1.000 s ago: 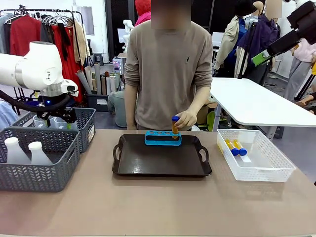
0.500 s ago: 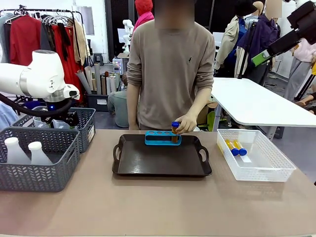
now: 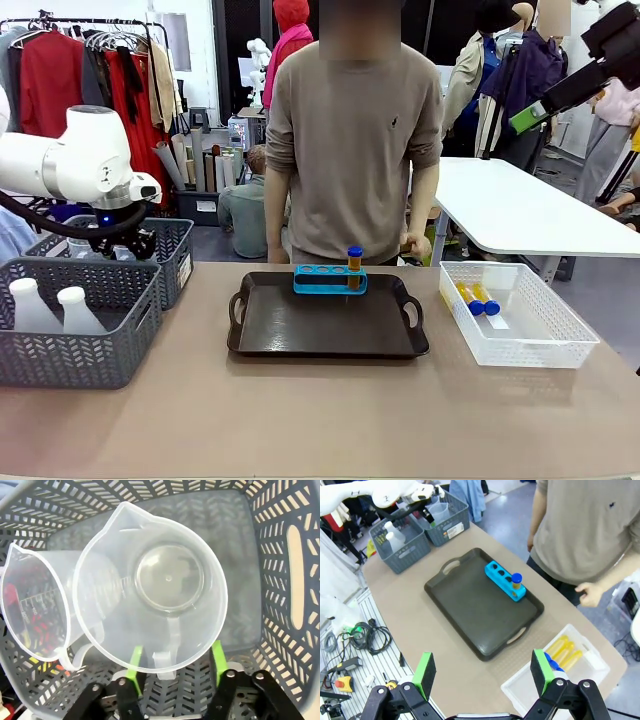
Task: Prepare the laboratory tools.
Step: Pick up one Large Measuring Cup and place it on the Handle tray.
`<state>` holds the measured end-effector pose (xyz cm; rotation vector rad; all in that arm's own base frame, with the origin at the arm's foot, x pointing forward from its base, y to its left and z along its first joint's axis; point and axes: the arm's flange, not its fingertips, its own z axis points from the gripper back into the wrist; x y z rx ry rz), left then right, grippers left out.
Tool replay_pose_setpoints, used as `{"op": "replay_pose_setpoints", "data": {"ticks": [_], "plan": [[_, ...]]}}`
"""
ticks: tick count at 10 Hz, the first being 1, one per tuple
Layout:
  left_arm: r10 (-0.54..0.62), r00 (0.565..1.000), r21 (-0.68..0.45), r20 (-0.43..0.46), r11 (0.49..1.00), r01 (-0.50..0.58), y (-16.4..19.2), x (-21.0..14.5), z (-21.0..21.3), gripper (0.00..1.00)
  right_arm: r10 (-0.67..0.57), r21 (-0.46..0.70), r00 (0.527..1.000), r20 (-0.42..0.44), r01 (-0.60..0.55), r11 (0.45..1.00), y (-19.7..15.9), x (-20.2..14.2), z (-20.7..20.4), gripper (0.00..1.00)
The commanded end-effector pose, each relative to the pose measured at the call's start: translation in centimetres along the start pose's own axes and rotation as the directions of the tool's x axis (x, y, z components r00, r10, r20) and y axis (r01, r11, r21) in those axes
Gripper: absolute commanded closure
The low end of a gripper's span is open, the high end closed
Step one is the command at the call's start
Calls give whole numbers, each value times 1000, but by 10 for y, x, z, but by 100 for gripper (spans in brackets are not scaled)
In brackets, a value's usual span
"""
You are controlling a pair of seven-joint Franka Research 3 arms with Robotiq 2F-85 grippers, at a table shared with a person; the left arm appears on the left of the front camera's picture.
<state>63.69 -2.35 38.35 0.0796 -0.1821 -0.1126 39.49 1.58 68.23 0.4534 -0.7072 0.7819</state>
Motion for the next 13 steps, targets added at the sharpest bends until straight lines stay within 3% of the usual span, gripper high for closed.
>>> {"op": "replay_pose_setpoints", "data": {"ticks": [1, 2, 9, 13], "plan": [[25, 1000, 27, 7, 999, -26, 5, 3, 2, 96, 6, 14, 1000, 18, -6, 1000, 0, 2, 0, 0], [28, 1000, 26, 6, 999, -28, 6, 5, 2, 100, 6, 14, 1000, 18, -6, 1000, 0, 2, 0, 0], [25, 1000, 36, -8, 999, -25, 9, 4, 6, 100, 6, 14, 1000, 18, -6, 1000, 0, 2, 0, 0], [-34, 998, 5, -49, 999, 34, 6, -1, 45, 100, 6, 14, 1000, 18, -6, 1000, 0, 2, 0, 0]]}}
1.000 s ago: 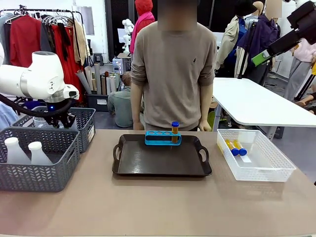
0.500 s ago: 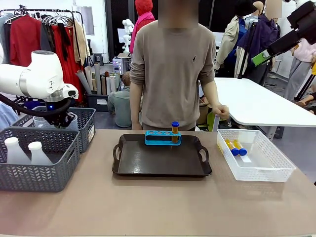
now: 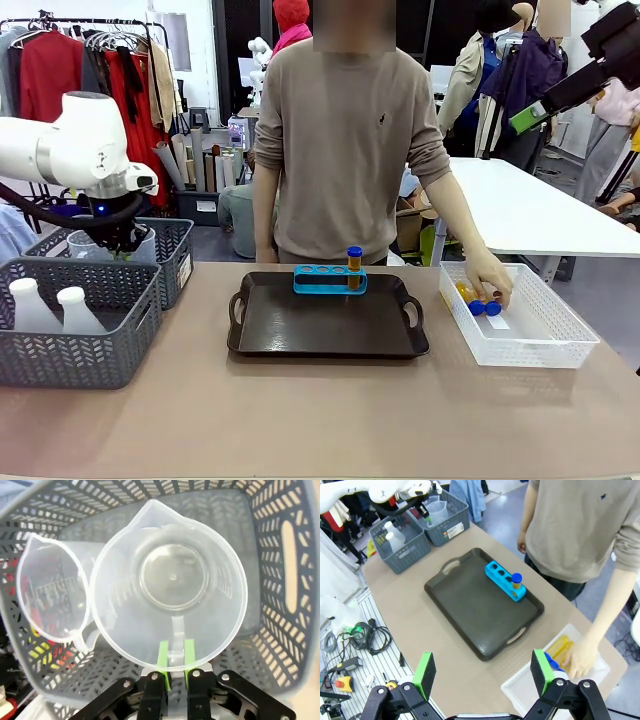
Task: Prepare the laboratory tools.
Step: Pick up one Large Measuring Cup and place it on the Handle tray.
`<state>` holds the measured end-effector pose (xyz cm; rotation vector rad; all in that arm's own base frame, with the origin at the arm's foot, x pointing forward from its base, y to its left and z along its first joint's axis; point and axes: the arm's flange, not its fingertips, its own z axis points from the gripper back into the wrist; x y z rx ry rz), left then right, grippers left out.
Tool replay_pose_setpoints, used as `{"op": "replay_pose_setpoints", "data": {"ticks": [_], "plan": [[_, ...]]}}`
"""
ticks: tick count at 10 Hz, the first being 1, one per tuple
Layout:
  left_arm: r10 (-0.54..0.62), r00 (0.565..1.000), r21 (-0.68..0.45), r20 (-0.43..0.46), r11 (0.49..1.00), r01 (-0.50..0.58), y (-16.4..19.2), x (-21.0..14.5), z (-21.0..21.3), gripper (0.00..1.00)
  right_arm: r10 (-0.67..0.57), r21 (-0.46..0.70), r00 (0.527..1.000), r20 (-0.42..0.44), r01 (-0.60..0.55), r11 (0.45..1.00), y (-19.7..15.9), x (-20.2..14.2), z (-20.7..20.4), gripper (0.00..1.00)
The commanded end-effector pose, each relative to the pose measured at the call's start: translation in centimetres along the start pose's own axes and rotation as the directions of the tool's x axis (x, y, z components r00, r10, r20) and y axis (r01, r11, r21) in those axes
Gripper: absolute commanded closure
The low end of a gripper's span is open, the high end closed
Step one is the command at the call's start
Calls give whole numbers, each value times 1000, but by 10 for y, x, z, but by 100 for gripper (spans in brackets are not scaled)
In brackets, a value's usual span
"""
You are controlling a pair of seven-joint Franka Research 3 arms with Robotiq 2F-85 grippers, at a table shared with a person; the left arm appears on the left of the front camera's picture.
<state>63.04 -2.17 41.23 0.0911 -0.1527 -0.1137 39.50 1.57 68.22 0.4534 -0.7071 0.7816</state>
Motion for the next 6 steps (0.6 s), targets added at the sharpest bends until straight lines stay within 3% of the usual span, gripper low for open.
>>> {"op": "replay_pose_setpoints", "data": {"ticks": [1, 6], "plan": [[-55, 998, -9, -27, 998, 55, 3, -2, 29, 100, 6, 14, 1000, 19, -7, 1000, 0, 2, 0, 0], [-213, 976, -53, -49, 976, 210, 11, -18, 113, 100, 6, 14, 1000, 19, -7, 1000, 0, 2, 0, 0]]}}
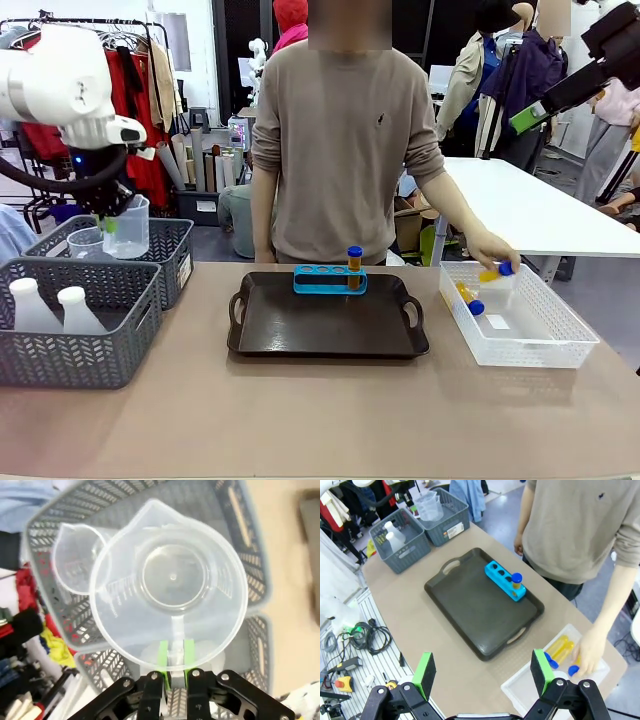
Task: Prepare the laboratory tools.
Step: Pick up one Large Measuring Cup and place it on the Handle tray.
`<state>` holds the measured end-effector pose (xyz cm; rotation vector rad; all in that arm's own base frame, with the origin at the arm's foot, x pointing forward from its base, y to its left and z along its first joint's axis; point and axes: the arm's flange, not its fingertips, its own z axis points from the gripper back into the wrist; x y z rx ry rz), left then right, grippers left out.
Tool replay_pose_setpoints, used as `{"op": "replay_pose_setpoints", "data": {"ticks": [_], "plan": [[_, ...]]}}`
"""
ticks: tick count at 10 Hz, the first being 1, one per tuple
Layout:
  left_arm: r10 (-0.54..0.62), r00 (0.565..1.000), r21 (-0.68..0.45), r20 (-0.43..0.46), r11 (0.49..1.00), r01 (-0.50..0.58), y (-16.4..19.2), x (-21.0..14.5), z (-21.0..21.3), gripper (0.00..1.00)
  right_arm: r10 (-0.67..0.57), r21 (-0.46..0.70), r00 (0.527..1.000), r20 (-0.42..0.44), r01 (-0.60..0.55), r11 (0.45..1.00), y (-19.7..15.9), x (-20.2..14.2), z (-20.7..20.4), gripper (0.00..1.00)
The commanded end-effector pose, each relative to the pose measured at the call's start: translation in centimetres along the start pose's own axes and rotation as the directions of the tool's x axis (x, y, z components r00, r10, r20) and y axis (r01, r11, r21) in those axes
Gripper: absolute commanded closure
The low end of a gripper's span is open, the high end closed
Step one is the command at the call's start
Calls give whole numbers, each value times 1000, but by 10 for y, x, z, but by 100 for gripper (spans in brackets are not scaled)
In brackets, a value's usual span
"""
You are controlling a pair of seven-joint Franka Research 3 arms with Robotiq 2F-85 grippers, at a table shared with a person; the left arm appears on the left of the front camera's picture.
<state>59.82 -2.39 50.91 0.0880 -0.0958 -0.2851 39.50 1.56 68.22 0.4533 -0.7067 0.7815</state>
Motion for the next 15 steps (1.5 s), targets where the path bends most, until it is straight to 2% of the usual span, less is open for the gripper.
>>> {"op": "replay_pose_setpoints", "data": {"ticks": [1, 3, 6, 8, 9, 14, 15], "plan": [[-81, 997, -59, -7, 995, 81, 8, -8, 30, 100, 7, 14, 1000, 19, -7, 1000, 1, 2, 0, 0], [-161, 987, -125, -12, 979, 159, 12, -25, 65, 100, 7, 14, 1000, 19, -7, 1000, 1, 2, 0, 0], [-306, 952, -161, 15, 939, 305, 16, -53, 105, 100, 7, 14, 1000, 19, -7, 1000, 1, 2, 0, 0], [-354, 935, -173, 31, 919, 354, 18, -67, 118, 100, 7, 14, 1000, 19, -7, 1000, 1, 2, 0, 0], [-294, 956, -142, 6, 946, 292, 10, -55, 109, 100, 7, 14, 1000, 19, -7, 1000, 1, 2, 0, 0], [-313, 950, -152, 0, 939, 309, 11, -56, 106, 100, 7, 14, 1000, 19, -7, 1000, 1, 2, 0, 0], [-460, 885, -205, 76, 861, 465, -1, -60, 133, 100, 7, 14, 1000, 19, -7, 1000, 1, 2, 0, 0]]}}
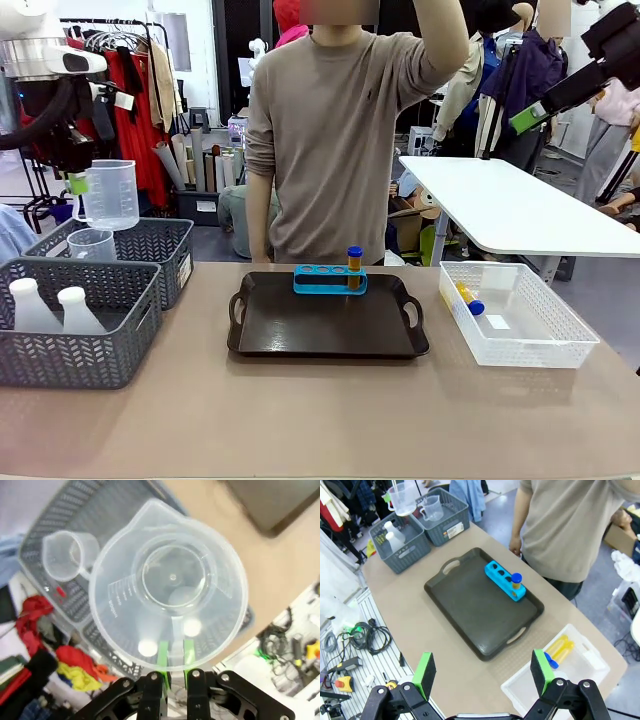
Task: Prepare the laboratory tools.
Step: Pick up one Large Measuring Cup and place it on the Handle tray.
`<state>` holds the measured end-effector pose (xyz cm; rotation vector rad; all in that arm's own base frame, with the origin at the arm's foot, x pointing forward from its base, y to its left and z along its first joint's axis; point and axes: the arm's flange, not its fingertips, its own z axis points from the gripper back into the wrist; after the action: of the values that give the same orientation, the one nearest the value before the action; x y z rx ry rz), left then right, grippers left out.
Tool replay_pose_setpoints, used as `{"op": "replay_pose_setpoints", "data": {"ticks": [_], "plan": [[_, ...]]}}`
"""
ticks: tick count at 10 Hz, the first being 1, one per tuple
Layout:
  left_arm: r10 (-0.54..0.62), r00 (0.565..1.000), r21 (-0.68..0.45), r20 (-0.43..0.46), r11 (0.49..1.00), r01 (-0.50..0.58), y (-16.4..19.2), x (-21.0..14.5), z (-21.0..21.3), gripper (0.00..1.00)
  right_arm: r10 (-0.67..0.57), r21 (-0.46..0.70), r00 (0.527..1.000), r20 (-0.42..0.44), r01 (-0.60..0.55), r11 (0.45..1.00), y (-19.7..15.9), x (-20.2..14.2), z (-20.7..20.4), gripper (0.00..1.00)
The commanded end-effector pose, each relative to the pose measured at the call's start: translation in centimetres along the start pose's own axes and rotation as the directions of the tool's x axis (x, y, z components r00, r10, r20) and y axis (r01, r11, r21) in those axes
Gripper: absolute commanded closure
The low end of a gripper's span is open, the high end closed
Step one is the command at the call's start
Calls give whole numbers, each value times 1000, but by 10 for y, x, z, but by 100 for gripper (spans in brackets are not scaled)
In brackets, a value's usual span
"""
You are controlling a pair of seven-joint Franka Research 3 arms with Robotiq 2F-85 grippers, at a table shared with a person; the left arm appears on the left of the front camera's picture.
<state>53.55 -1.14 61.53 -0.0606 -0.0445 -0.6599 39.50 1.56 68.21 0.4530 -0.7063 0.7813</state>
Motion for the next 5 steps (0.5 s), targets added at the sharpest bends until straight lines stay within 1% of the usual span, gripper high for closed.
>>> {"op": "replay_pose_setpoints", "data": {"ticks": [1, 3, 5], "plan": [[-218, 974, -104, 63, 969, 224, -31, -5, 47, 100, 7, 14, 1000, 19, -7, 1000, 1, 2, 0, 0], [-346, 927, -196, 141, 909, 369, -65, -7, 88, 100, 7, 14, 1000, 19, -7, 1000, 1, 2, 0, 0], [-446, 878, -211, 174, 854, 476, -90, -14, 133, 100, 7, 14, 1000, 19, -7, 1000, 1, 2, 0, 0]]}}
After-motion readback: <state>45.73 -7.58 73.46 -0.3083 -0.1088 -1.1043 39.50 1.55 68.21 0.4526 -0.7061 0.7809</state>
